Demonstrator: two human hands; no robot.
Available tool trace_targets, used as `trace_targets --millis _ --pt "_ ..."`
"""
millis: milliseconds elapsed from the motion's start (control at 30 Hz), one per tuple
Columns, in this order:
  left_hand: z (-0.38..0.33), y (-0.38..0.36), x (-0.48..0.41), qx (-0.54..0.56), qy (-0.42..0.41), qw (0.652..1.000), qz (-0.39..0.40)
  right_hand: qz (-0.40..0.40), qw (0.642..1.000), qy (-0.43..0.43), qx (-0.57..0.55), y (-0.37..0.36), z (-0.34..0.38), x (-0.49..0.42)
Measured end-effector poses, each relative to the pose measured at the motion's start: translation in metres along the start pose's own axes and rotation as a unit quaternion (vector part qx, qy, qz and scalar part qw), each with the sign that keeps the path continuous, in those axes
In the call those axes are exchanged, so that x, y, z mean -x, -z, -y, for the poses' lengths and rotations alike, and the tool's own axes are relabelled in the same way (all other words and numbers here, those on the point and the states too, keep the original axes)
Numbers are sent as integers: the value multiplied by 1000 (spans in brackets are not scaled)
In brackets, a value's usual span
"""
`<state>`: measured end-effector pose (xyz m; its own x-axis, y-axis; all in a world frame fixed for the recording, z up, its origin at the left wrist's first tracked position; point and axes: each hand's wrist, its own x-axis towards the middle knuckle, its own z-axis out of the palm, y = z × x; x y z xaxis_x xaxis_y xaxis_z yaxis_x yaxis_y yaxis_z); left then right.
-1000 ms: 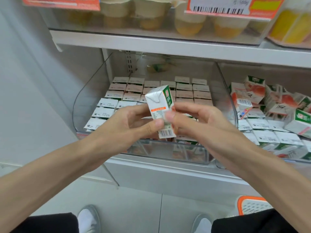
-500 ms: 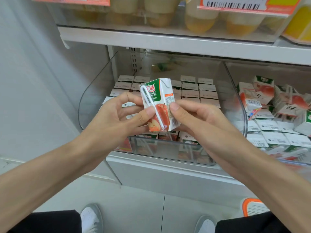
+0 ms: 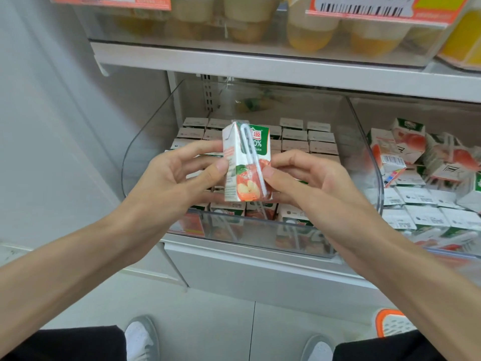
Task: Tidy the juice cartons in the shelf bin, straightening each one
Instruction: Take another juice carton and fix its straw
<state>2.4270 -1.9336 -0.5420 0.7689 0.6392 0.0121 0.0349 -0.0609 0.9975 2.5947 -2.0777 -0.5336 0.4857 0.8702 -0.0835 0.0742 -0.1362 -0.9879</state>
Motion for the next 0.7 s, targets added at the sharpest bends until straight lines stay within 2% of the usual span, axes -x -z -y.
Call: trace_targets --millis 167,267,500,700 --pt "0 -5 3 -13 -15 997 75 23 999 17 32 -2 2 2" --pt "0 -7 3 -20 4 996 85 24 999 28 29 -2 1 0" --pt "-5 -6 5 37 59 997 30 10 999 -3 -33 -4 0 -2" --pt "-4 -3 2 57 79 995 -12 -35 999 35 1 -4 -4 -7"
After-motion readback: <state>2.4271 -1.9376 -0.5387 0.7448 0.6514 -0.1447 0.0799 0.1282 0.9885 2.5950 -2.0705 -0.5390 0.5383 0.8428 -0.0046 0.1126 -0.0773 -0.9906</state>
